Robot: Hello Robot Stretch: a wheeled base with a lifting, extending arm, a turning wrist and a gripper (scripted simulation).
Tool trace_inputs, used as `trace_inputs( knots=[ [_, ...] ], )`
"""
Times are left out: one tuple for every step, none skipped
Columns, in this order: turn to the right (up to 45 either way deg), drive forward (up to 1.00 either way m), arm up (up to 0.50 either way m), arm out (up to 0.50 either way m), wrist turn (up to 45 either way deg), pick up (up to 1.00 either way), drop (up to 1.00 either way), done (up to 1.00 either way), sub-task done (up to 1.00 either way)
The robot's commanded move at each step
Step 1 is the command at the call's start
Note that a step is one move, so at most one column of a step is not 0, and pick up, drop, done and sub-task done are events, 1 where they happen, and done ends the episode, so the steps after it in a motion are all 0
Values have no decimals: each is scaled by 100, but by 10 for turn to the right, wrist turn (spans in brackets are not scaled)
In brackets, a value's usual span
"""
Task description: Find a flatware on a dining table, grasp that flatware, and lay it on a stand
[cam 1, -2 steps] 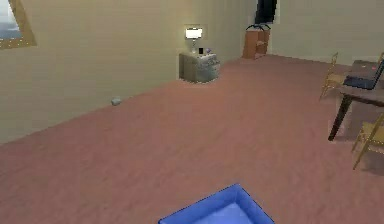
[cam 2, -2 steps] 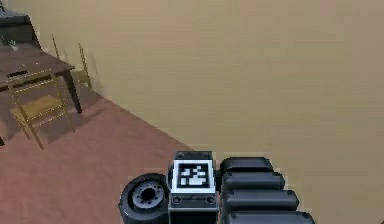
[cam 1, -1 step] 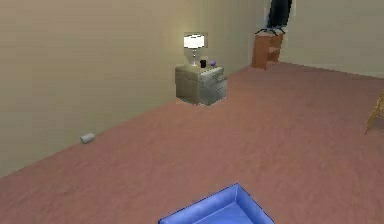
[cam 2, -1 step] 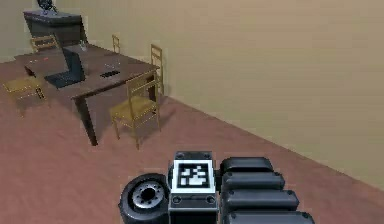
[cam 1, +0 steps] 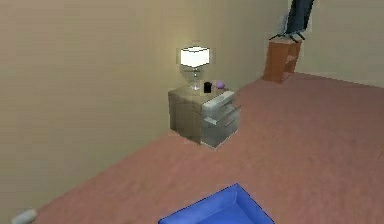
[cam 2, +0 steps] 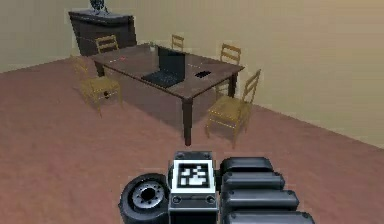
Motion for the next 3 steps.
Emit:
trace_inputs(
  knots=[
    [-30,0,0,0,0,0,0,0,0],
    [0,100,0,0,0,0,0,0,0],
    [30,0,0,0,0,0,0,0,0]
  ],
)
